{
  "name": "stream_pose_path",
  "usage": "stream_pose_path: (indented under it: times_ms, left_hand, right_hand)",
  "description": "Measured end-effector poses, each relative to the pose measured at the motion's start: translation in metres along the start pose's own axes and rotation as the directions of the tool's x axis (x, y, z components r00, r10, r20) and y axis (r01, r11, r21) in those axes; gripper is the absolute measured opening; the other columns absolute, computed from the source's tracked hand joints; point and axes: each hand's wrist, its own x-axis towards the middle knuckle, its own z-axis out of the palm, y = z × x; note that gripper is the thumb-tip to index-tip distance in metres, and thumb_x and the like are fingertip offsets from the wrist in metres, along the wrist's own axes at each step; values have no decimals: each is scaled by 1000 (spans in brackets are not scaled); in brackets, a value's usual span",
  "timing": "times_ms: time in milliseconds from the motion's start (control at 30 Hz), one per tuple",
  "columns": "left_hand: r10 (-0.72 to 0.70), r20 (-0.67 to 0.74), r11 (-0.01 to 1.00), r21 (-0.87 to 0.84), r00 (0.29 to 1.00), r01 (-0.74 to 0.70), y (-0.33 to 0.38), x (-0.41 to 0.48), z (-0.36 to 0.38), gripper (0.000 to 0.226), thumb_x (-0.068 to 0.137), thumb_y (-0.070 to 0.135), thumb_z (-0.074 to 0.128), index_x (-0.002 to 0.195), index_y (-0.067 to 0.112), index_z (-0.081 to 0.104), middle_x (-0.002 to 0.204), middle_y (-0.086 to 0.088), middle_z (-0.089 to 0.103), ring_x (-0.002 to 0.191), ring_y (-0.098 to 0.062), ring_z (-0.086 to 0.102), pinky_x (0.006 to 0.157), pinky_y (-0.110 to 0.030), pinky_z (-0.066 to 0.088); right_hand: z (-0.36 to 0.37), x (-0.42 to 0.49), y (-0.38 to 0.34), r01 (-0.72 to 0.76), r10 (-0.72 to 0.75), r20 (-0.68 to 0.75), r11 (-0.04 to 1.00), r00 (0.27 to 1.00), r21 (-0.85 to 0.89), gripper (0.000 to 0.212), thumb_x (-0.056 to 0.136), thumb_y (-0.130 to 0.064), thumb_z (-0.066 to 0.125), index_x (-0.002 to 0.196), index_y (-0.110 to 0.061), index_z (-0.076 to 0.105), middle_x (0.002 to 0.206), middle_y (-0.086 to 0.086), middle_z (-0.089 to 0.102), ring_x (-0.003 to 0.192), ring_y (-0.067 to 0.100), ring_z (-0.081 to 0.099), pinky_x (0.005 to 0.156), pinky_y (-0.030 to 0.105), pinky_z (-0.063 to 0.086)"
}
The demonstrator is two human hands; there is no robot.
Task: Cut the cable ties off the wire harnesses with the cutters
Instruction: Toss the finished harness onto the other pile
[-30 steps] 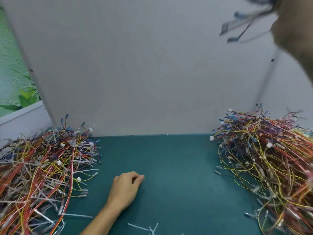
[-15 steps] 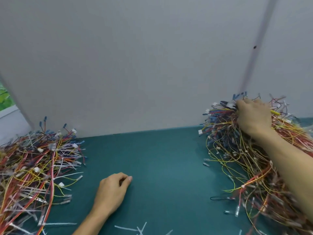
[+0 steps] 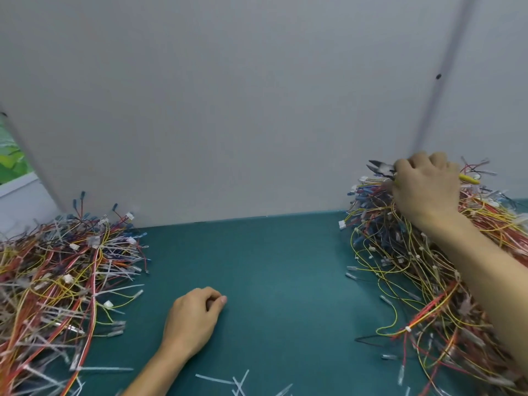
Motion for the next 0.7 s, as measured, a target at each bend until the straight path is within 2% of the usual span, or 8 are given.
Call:
stream_pose_path:
  times_ms: [100, 200, 400, 567, 700]
  left_hand:
    - [1, -10, 1000, 3, 1000, -1, 0, 0, 1, 9, 89, 35, 62, 80, 34, 65, 75, 14, 61, 76, -5, 56, 70, -25, 43]
    - [11, -14, 1000, 9, 1000, -11, -1, 0, 1, 6, 88, 33, 63, 85, 32, 68, 76, 14, 60, 78, -6, 56, 73, -25, 44]
    - [15, -17, 1000, 25, 1000, -14, 1, -2, 2, 4, 87, 34, 64, 88, 33, 67, 77, 14, 57, 79, -5, 54, 74, -24, 45]
    - [24, -31, 998, 65, 999, -22, 3, -4, 5, 11, 89, 36, 59, 95, 32, 67, 88, 12, 56, 88, -8, 56, 77, -24, 45]
    - [31, -23, 996, 88, 999, -29, 5, -4, 4, 15, 90, 38, 57, 99, 31, 66, 97, 9, 57, 97, -12, 57, 82, -26, 46]
  right_hand:
    - [-15, -4, -24, 43, -28, -127, 992, 991, 121, 32, 82, -26, 70, 96, 2, 64, 98, 25, 59, 93, 44, 49, 72, 45, 34]
    - [-21, -14, -50, 102, -77, -131, 975, 988, 198, 31, 84, -27, 69, 96, 1, 64, 97, 23, 60, 91, 42, 51, 72, 45, 35]
    - [-16, -58, -100, 146, -187, 88, 928, 978, 341, 28, 93, -38, 55, 101, -12, 54, 101, 10, 62, 97, 35, 57, 74, 41, 37]
    - [-6, -121, -152, 193, -377, 356, 869, 855, 456, 37, 91, -58, 46, 97, -21, 47, 103, -1, 60, 98, 26, 58, 67, 35, 30]
    - [-1, -156, -183, 125, -401, 443, 838, 802, 532, 41, 88, -63, 46, 90, -24, 36, 98, -3, 59, 95, 25, 58, 65, 34, 28]
